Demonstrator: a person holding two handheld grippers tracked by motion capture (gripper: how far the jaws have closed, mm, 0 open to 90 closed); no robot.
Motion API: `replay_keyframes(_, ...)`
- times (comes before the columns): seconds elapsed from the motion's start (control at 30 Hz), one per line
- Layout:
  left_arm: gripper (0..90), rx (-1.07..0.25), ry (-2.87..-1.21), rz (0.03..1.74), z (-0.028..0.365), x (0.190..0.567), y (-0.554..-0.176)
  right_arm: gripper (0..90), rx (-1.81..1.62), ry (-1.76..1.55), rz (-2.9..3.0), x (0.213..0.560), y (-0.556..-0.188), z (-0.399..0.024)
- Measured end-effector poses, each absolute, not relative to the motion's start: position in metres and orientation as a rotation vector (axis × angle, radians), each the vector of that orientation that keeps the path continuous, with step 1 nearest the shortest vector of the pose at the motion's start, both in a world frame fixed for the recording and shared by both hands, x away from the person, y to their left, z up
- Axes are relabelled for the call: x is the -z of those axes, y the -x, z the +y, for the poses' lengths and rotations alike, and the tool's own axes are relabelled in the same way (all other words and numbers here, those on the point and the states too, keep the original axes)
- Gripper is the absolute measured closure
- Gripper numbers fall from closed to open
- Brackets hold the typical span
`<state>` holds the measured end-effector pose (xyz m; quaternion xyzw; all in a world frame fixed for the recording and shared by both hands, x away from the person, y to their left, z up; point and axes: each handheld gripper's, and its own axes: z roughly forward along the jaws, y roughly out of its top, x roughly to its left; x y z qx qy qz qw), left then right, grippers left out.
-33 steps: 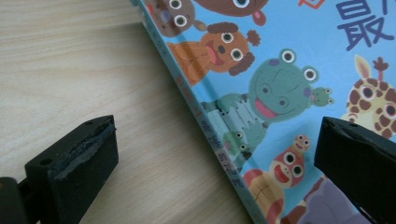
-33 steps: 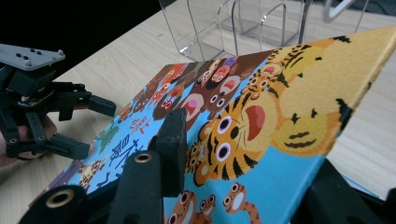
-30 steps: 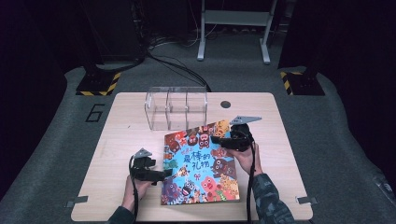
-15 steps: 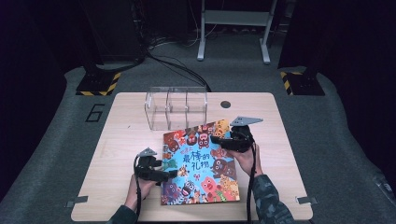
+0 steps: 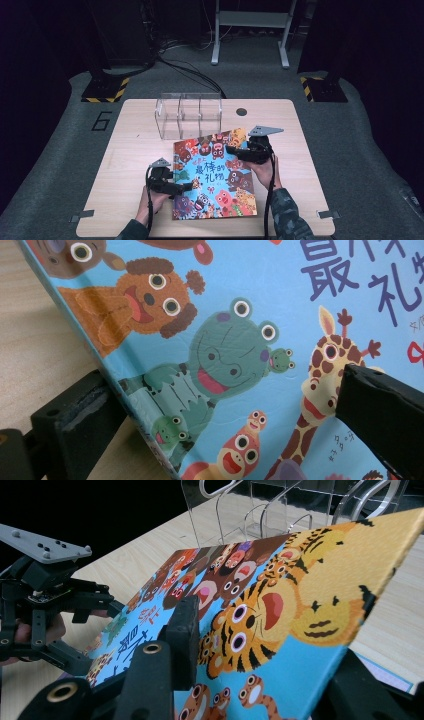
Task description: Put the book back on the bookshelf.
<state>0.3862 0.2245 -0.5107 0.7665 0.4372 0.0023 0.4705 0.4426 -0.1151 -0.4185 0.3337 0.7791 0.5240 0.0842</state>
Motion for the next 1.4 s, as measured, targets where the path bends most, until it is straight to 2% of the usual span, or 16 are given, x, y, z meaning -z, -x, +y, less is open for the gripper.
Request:
replay_keyframes(0.37,3.2,0.034,-1.860,1.065,0.2259,0.5169,-0.3840,56.3,-1.516,-1.108,2.370,0.4241,-0.4464,-0.1179)
replay_keyframes(0.9,5.1,0.001,-1.872,1.027,0.2267,0.5114,-0.3846,53.3,-1.494,-1.253,2.416,0.4267,-0.4508,-0.1250)
replay_keyframes(1.13,9.4,-0.056,-1.890,1.031,0.2297,0.5094,-0.3851,53.7,-1.450,-1.189,2.478,0.4221,-0.4472,-0.1248)
replay_keyframes(1.27,9.4,-0.037,-1.875,1.033,0.2318,0.5103,-0.3857,53.8,-1.444,-1.187,2.487,0.4216,-0.4471,-0.1248)
replay_keyframes(1.4,9.4,-0.020,-1.871,1.034,0.2340,0.5107,-0.3866,54.5,-1.483,-1.051,2.459,0.4223,-0.4437,-0.1244)
